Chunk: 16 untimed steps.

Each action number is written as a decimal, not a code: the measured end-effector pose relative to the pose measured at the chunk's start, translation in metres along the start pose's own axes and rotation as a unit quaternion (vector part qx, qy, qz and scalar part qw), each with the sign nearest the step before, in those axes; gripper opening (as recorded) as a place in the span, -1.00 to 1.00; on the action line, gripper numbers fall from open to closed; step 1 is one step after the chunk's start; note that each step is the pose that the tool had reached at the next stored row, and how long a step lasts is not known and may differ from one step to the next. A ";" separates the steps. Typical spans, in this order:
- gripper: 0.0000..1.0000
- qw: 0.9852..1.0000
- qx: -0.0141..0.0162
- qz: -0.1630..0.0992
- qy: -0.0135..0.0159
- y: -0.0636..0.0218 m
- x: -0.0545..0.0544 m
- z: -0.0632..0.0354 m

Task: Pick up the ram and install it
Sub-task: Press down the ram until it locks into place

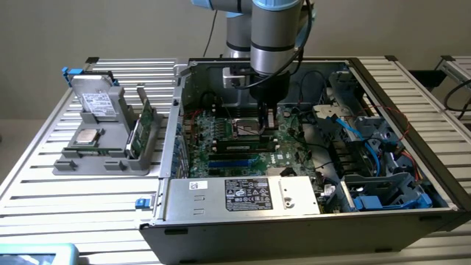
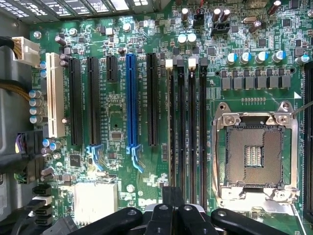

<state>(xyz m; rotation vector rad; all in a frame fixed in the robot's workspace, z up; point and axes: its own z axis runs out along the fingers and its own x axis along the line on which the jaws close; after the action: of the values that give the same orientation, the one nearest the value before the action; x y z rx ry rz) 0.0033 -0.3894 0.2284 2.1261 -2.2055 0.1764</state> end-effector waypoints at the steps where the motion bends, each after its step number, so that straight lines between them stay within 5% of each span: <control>1: -0.79 1.000 0.000 0.000 0.000 0.0000 0.000 0.0003; 16: -0.79 1.000 -0.001 0.005 0.000 0.0000 0.000 0.0034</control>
<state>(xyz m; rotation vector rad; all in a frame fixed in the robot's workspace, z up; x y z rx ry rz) 0.0034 -0.3895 0.2250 2.1157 -2.2148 0.1760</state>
